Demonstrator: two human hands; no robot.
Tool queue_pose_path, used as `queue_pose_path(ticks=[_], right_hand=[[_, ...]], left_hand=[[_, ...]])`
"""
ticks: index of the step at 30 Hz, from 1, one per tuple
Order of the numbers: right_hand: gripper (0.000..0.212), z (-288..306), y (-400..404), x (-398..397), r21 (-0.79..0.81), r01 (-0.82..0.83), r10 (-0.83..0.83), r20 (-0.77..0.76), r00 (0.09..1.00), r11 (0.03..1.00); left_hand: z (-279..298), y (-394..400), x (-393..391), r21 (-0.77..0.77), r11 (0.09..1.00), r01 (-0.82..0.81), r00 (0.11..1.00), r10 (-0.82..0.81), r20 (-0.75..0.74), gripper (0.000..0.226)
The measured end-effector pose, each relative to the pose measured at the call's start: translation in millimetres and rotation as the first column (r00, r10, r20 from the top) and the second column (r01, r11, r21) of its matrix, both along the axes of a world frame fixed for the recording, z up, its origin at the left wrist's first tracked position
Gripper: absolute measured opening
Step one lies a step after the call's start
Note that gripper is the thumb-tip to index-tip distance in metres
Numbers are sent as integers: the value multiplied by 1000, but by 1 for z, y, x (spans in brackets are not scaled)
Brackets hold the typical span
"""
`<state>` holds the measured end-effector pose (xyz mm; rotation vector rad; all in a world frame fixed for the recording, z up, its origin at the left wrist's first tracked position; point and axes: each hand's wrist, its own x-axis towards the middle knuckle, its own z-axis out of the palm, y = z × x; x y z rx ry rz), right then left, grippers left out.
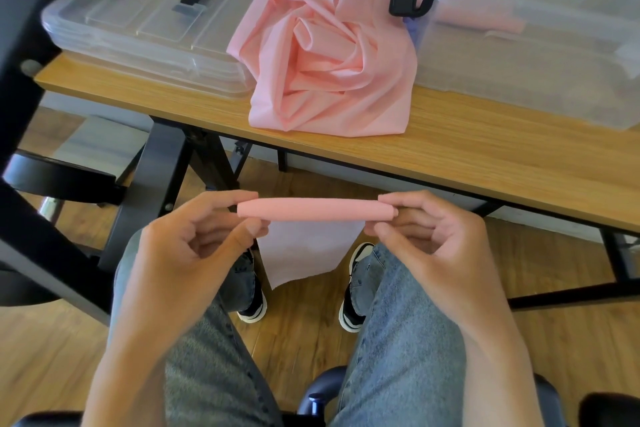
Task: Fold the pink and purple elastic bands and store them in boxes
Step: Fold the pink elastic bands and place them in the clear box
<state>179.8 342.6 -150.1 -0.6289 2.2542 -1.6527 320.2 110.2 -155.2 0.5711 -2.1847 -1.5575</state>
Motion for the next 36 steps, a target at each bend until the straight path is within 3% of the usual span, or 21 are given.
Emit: queue_pose_path(ticks=[5,9,13,19,24,28,33,36], right_hand=[[22,-1,1,0,-29,1,-1,-11,1000,1000],[53,-4,3,-1,59,8,-7,-23,1000,998],[36,-3,3,-1,125,23,-13,-79,997,992],[20,-1,5,0,133,-3,14,-85,996,991],[27,0,5,1,16,-17,17,11,1000,1000],[20,1,4,1,-44,-9,9,21,1000,999],[48,-2,5,-1,18,-3,3,2,1000,1000],[40,-2,5,-1,77,13,-8,-72,997,997]], left_hand=[[2,-2,-1,8,1000,-16,999,16,-42,30],[3,-2,0,-18,1000,-12,1000,12,-12,46],[1,-4,1,-91,995,27,999,-23,40,41],[-2,-1,0,-21,999,30,999,-29,40,38],[1,2,-1,43,999,3,999,-2,-33,39],[2,2,-2,48,998,-32,997,35,-71,27],[3,1,0,-16,1000,-19,1000,18,-16,51],[4,-1,1,-88,996,23,1000,-21,16,46]])
